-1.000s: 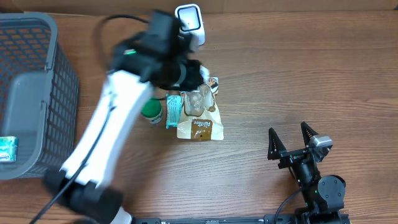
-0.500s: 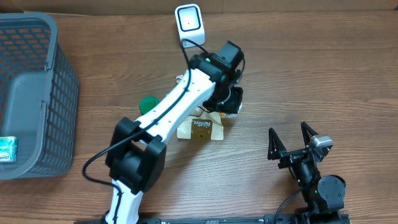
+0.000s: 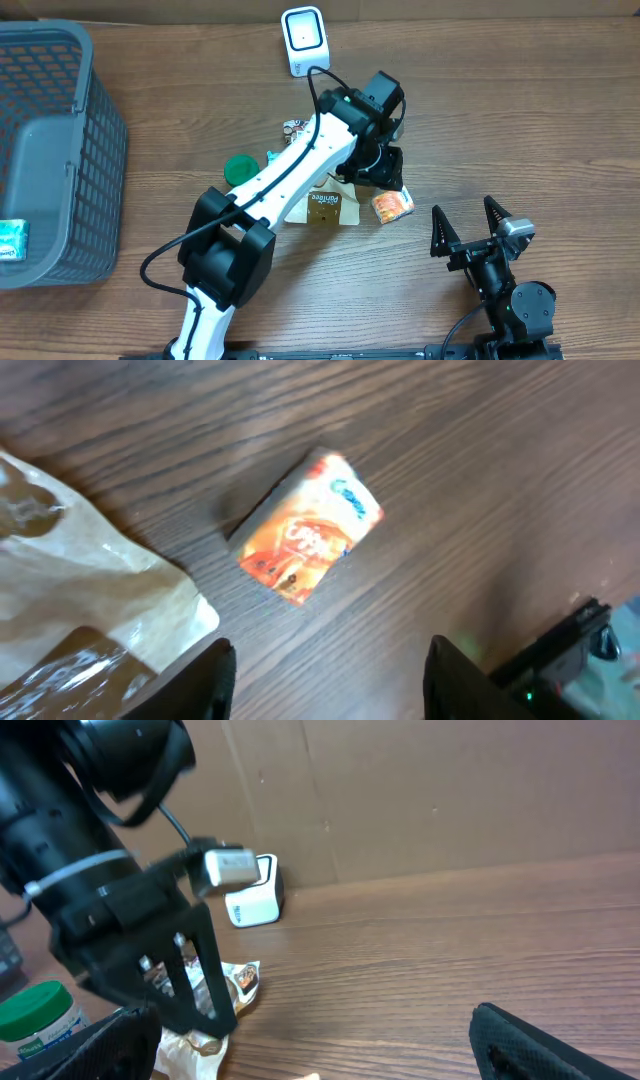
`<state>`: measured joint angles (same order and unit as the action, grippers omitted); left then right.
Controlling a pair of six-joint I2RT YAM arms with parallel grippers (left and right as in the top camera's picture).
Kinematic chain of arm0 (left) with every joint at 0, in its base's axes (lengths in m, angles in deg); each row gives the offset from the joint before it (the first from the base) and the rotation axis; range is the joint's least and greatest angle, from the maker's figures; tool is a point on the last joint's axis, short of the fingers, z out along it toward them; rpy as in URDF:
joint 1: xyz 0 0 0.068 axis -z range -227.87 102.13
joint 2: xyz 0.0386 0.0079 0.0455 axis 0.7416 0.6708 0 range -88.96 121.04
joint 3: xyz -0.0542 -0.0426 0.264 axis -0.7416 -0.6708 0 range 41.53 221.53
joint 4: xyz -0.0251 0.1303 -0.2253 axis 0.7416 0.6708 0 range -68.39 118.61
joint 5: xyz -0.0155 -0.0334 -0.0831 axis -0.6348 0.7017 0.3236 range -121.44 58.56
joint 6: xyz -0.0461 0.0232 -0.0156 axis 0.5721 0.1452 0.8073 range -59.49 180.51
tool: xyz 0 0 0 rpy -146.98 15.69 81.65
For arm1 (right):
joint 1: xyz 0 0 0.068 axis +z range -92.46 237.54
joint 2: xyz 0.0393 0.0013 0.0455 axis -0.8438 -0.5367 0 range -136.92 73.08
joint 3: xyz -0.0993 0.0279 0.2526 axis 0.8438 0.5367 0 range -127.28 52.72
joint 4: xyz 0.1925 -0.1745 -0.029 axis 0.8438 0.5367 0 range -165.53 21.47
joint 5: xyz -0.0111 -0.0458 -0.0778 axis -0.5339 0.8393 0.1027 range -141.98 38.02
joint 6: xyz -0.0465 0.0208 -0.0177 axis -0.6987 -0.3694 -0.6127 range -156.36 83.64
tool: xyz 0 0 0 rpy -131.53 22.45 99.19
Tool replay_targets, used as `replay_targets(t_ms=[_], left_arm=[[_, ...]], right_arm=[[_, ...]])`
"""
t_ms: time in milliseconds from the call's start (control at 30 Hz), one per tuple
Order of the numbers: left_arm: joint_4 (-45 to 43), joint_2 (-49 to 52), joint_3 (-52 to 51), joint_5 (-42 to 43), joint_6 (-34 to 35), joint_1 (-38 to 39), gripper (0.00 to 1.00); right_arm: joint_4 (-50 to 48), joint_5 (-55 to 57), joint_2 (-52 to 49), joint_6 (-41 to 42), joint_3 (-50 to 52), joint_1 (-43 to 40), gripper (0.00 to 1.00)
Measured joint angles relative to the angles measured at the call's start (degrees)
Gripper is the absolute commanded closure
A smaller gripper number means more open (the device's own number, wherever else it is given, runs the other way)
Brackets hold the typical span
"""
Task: Scan the item barcode
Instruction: 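Lift the tissue pack out and set it right of the bag, then release the tissues and move the left gripper back into the basket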
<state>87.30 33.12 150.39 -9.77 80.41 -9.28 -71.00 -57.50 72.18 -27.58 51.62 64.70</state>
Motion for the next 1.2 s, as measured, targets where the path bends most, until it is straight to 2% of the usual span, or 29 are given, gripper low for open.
replay_targets(t_ms=[333, 400, 433, 467, 500, 733, 867, 1033, 1200], left_arm=[[10.51, -7.58, 11.76, 1.14, -5.99, -6.25, 0.44], [13.14, -11.06, 14.47, 1.31, -7.04, -9.2, 0.31], [14.23, -13.09, 15.76, 1.27, -7.76, -10.99, 0.13], [14.86, -14.53, 16.57, 1.27, -7.89, -12.33, 0.03], [15.47, -16.44, 17.4, 1.27, -8.31, -14.05, 0.0], [21.16, -28.7, 18.86, 0.55, -9.68, -29.73, 0.0], [24.87, -32.85, 18.93, -3.39, -9.11, -41.46, 0.0], [28.13, -34.23, 18.93, -14.01, -3.19, -55.74, 0.0], [27.06, -34.23, 16.76, -22.82, 3.43, -65.42, 0.0]], right_arm=[[0.0, 0.0, 0.0, 0.0, 0.0, 0.0, 0.0], [0.02, 0.0, 0.0, 0.04, 0.0, 0.0, 0.0], [0.0, -0.02, 0.0, 0.0, 0.0, 0.0, 0.0], [0.0, -0.02, 0.0, -0.02, 0.0, 0.0, 0.0], [0.0, 0.0, 0.0, 0.0, 0.0, 0.0, 0.0], [0.0, 0.0, 0.0, -0.02, 0.0, 0.0, 0.0], [0.0, -0.02, 0.0, -0.02, 0.0, 0.0, 0.0], [0.0, 0.0, 0.0, 0.0, 0.0, 0.0, 0.0], [0.02, 0.0, 0.0, 0.0, 0.0, 0.0, 0.0]])
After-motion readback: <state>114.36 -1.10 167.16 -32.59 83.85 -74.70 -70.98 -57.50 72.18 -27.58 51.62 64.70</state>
